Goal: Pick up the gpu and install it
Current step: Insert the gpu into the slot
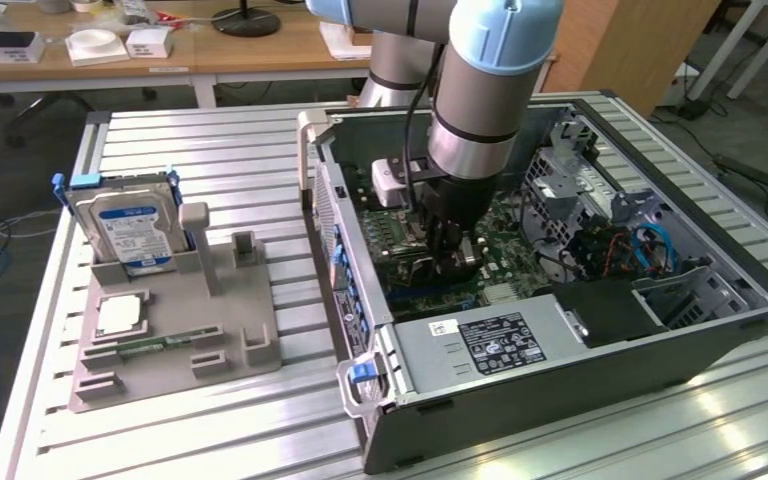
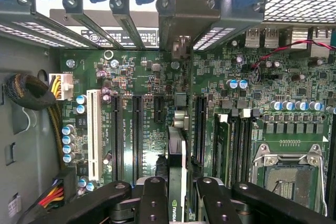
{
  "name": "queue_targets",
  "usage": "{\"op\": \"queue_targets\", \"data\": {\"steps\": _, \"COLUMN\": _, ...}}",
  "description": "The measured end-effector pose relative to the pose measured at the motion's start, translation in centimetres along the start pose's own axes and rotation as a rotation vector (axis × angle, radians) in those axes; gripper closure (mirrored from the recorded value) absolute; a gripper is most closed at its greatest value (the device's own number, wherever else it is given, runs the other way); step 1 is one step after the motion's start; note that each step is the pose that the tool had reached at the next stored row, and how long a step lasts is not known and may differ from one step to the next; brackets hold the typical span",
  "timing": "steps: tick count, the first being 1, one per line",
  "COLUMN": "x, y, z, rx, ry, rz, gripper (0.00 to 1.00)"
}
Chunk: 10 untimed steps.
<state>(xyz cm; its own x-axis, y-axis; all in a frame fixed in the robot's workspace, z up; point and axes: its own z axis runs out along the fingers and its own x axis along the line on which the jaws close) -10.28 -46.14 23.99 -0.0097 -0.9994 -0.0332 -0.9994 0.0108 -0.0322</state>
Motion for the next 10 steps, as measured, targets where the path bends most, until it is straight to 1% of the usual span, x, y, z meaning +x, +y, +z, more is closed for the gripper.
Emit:
{"op": "queue_targets", "data": {"steps": 4, "x": 0.00, "y": 0.07, "z": 0.03, "rx": 0.0001, "ry": -0.0001, "rz": 0.000, "gripper": 0.74}}
{"op": "queue_targets", "data": {"steps": 6, "x": 0.02, "y": 0.10, "z": 0.18, "rx": -0.0004, "ry": 0.0008, "rz": 0.000, "gripper": 0.74}}
{"op": "queue_targets", "data": {"steps": 10, "x": 0.01, "y": 0.11, "z": 0.26, "rx": 0.0001, "ry": -0.0002, "rz": 0.000, "gripper": 0.74}}
